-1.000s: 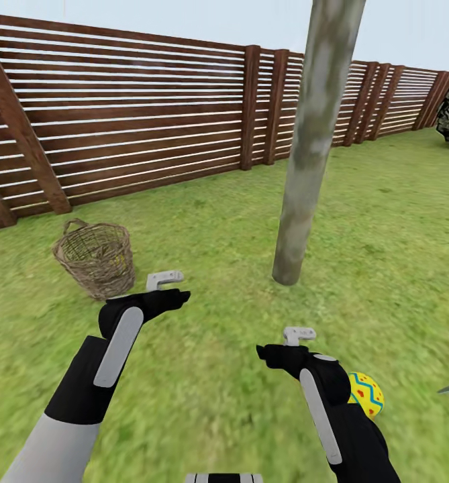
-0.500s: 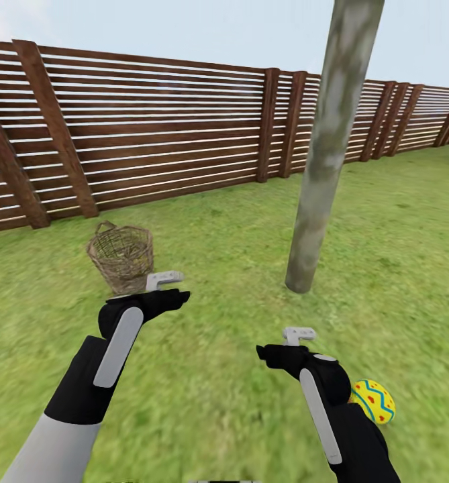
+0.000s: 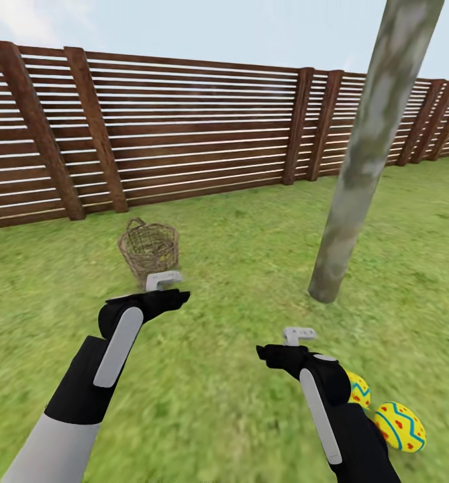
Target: Take the three Easter eggs out of the wicker basket on the lawn in the garden, then place them on the lawn next to a single tree (choose any tree) so that all three eggs are next to the same tree and none are left in the basket.
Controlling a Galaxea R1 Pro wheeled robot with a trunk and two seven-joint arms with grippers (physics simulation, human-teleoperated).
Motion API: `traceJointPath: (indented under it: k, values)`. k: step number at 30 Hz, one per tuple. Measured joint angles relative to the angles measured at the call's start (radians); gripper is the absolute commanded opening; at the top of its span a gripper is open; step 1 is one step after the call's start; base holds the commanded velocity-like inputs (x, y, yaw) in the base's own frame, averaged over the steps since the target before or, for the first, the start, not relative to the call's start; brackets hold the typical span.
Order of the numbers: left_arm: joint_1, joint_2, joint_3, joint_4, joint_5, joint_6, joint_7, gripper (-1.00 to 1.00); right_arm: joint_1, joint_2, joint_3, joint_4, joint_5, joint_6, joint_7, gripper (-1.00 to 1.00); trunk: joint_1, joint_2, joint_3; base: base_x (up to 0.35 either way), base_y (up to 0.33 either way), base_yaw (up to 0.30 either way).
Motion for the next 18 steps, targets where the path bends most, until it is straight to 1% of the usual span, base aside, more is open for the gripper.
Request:
traceJointPath:
  k: [4, 8, 11, 18]
  values:
    - [0.001, 0.001, 0.0, -0.001, 0.0, 0.0, 0.0, 1.0, 0.0, 0.0, 0.0, 0.0, 0.0, 0.0, 0.0, 1.0, 0.0, 0.0, -0.003, 0.001, 0.0, 0.252]
    - [0.02, 0.014, 0.002, -0.001, 0.0, -0.002, -0.002, 1.0, 0.0, 0.0, 0.0, 0.0, 0.0, 0.0, 0.0, 1.0, 0.0, 0.0, -0.006, 0.126, 0.02, 0.252]
    - [0.031, 0.027, 0.002, -0.002, 0.0, -0.005, -0.004, 1.0, 0.0, 0.0, 0.0, 0.0, 0.0, 0.0, 0.0, 1.0, 0.0, 0.0, -0.008, 0.245, 0.064, 0.253]
    - [0.037, 0.035, 0.003, -0.003, 0.0, -0.007, -0.006, 1.0, 0.0, 0.0, 0.0, 0.0, 0.0, 0.0, 0.0, 1.0, -0.001, 0.0, -0.013, 0.292, 0.087, 0.244]
